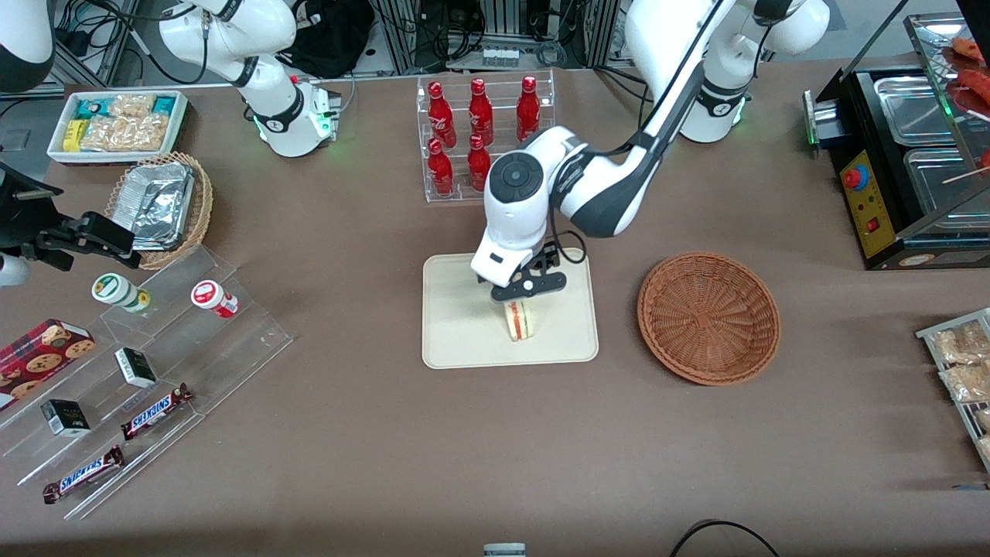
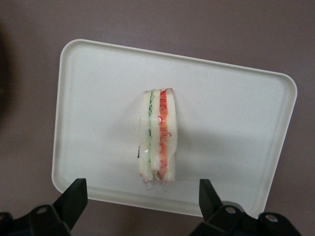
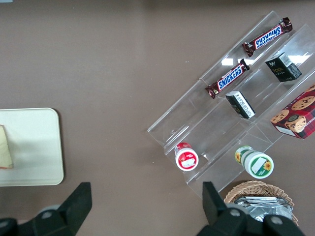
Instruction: Place sandwich from basket to tray
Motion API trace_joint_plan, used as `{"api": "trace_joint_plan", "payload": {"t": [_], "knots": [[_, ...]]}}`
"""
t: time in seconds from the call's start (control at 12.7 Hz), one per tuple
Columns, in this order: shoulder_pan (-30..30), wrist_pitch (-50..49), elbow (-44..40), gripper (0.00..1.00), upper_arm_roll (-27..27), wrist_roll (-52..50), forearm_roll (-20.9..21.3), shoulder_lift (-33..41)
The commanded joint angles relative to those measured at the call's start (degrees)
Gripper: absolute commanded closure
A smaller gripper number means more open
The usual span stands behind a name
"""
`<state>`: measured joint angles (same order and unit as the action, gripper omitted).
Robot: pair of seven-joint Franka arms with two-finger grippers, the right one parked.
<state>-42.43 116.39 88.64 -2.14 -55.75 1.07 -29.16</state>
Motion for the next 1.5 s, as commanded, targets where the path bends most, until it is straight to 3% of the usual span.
{"api": "trace_joint_plan", "payload": {"t": [0.0, 0.47, 0.79, 1.42], "knots": [[0.3, -4.6, 0.7, 0.00, 0.3, 4.1, 0.6, 3.0], [6.7, -15.9, -0.9, 0.00, 1.0, 6.6, 0.0, 4.1], [13.8, -21.2, 0.8, 0.00, 1.0, 17.7, 0.1, 8.4], [26.8, -21.1, 12.2, 0.00, 1.0, 36.9, 0.2, 21.3]]}}
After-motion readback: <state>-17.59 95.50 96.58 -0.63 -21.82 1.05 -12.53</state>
